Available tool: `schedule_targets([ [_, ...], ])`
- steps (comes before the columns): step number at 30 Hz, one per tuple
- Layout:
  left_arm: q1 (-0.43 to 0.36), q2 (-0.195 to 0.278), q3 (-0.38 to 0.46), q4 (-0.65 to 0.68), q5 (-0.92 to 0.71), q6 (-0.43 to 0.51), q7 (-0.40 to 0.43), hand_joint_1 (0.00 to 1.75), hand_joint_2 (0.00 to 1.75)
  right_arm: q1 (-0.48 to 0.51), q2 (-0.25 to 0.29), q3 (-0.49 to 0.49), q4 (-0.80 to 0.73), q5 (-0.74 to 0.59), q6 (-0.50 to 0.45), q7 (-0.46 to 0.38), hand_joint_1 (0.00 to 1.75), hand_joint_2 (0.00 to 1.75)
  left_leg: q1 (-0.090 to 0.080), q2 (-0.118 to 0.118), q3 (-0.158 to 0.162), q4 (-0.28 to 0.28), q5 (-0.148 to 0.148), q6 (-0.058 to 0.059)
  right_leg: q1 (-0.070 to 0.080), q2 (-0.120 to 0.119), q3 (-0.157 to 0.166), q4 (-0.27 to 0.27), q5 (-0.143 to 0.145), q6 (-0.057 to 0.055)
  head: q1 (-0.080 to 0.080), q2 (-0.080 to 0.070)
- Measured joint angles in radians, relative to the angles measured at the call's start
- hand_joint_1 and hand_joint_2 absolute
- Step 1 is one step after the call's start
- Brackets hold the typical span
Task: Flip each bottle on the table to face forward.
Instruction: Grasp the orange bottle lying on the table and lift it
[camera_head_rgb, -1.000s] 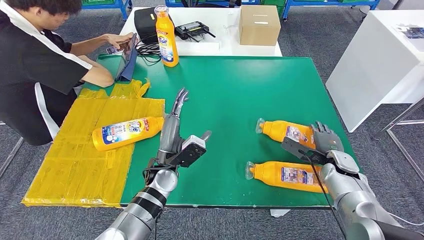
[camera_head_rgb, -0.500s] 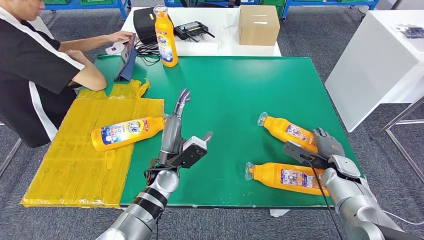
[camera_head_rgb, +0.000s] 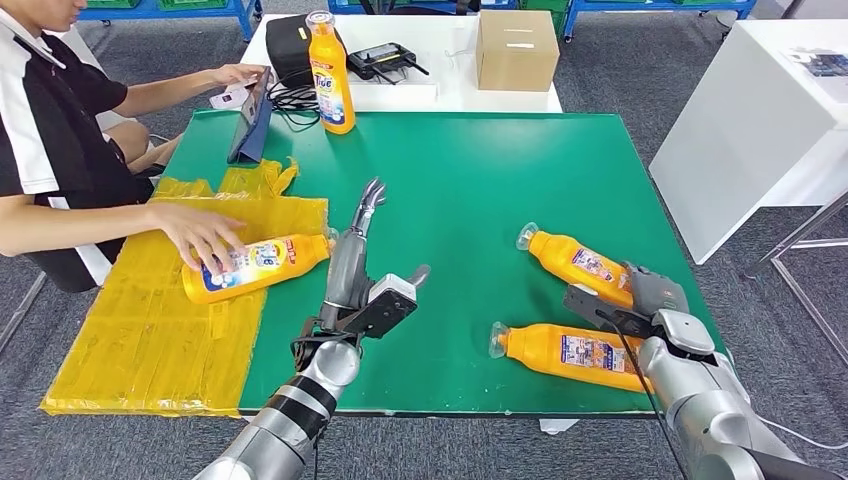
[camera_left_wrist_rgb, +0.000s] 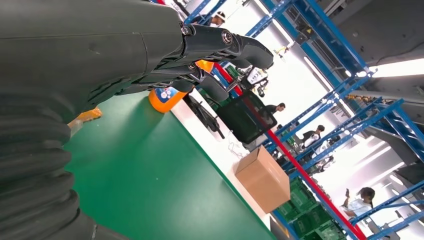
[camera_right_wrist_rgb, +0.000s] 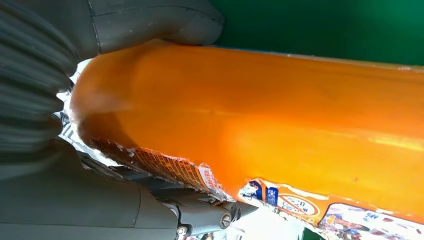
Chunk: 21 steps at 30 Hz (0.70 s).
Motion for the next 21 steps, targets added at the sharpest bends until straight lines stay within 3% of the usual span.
schedule_targets([
  [10, 0.0, 0.0, 0.0, 0.0, 0.001, 0.0, -0.001, 0.0, 1.75, -0.002, 0.004, -0.001, 0.0, 0.003, -0.031, 0.012, 1.75, 1.75, 0.0, 0.0, -0.001, 0.0, 0.0, 0.0, 0.0, 0.0, 0.0, 0.0, 0.0, 0.0, 0.0, 0.0],
  [12, 0.0, 0.0, 0.0, 0.0, 0.001, -0.001, 0.002, 0.0, 1.75, -0.002, 0.009, -0.002, 0.0, 0.004, -0.095, 0.027, 1.75, 1.75, 0.0, 0.0, -0.002, 0.0, 0.0, 0.0, 0.0, 0.0, 0.0, 0.0, 0.0, 0.0, 0.0, 0.0],
  [17, 0.011, 0.0, -0.001, -0.01, 0.008, -0.022, 0.021, 0.0, 1.75, 0.005, 0.042, -0.017, -0.006, -0.005, -0.364, 0.038, 1.75, 1.75, 0.0, 0.0, -0.006, 0.0, 0.001, 0.0, -0.001, 0.0, -0.005, 0.001, 0.0, 0.0, 0.0, 0.0],
  [21, 0.019, -0.001, -0.003, -0.02, 0.016, -0.043, 0.029, 0.0, 1.75, 0.007, 0.064, -0.035, -0.015, -0.036, -0.433, 0.0, 1.75, 1.75, 0.0, -0.001, -0.01, 0.0, 0.001, 0.0, -0.001, -0.001, -0.009, 0.001, 0.0, 0.0, 0.0, 0.0],
])
